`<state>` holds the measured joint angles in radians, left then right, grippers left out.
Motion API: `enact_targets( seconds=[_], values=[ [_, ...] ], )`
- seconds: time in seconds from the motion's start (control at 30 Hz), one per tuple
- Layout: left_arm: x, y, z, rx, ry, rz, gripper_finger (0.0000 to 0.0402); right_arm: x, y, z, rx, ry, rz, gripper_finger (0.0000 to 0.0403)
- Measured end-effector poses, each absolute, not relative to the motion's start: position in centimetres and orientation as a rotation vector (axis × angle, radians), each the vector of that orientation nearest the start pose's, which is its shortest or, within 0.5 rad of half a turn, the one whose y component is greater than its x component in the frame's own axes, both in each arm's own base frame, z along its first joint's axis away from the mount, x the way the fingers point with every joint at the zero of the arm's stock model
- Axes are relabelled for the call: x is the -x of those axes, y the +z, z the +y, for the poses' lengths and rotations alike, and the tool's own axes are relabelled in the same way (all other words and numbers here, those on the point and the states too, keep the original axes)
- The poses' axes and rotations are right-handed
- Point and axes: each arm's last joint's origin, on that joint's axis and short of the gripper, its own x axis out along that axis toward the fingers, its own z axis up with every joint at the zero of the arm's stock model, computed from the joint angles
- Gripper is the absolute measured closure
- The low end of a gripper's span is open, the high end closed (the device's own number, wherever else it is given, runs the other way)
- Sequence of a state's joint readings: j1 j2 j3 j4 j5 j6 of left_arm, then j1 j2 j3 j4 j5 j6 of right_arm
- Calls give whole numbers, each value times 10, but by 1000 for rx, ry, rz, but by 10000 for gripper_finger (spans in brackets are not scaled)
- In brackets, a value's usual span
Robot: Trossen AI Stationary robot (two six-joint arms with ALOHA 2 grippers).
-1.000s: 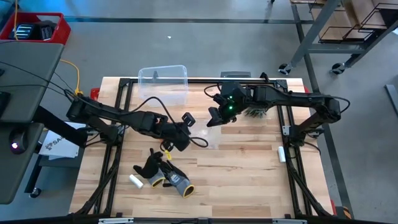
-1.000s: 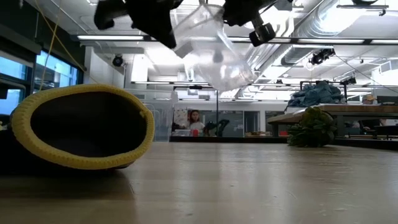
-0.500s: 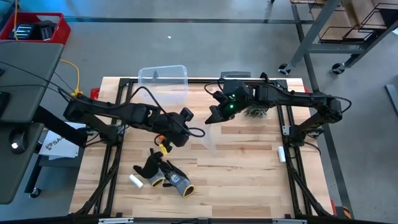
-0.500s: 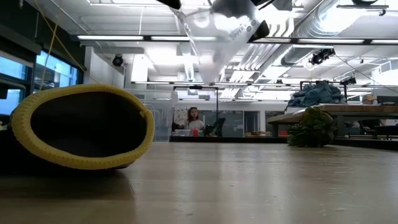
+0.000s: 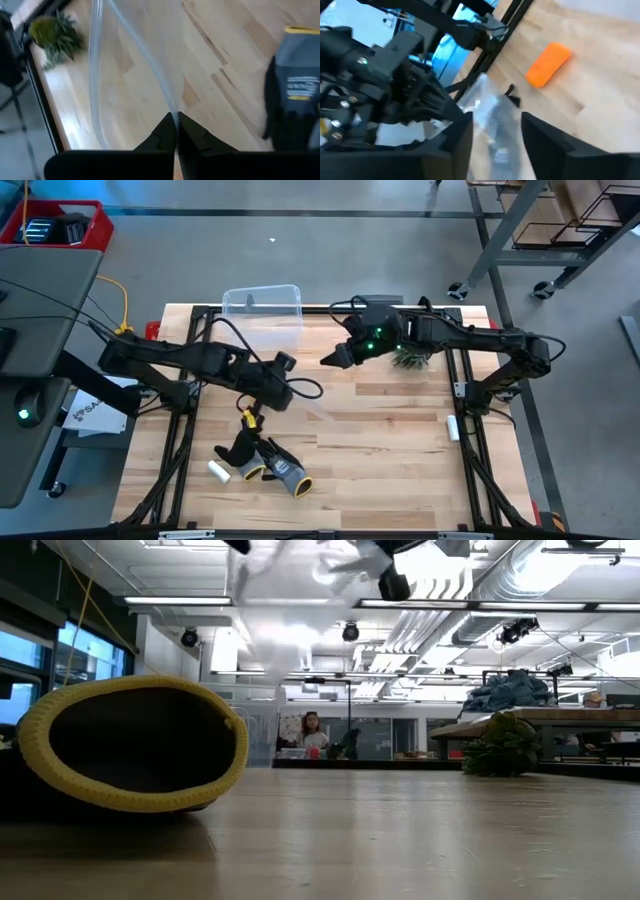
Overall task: Roll bandage
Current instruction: Put the rolled orange bandage into the transparent zip bag
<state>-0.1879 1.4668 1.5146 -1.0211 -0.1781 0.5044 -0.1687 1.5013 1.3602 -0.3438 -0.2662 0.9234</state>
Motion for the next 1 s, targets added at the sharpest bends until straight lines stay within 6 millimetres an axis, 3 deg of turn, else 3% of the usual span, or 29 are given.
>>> enact_targets(
  seconds=[0.17, 0.3, 0.53, 0.73, 0.87, 1.0],
  values=[
    [-258, 368, -49, -547, -204, 999, 401, -336, 341, -59, -968, -214, 485, 209],
    [-231, 386, -49, -420, -134, 953, 401, -357, 311, -66, -940, -253, 549, 206],
    [-172, 424, -37, -189, 123, 742, 401, -415, 242, -76, -871, -216, 506, 205],
    [-132, 446, -22, -35, 310, 533, 401, -462, 174, -81, -997, -223, 427, 205],
    [-120, 452, -17, -23, 383, 464, 401, -505, 161, -73, -934, -164, 400, 205],
    [-117, 454, -15, -29, 398, 445, 401, -552, 168, -68, -892, -120, 346, 207]
  ],
)
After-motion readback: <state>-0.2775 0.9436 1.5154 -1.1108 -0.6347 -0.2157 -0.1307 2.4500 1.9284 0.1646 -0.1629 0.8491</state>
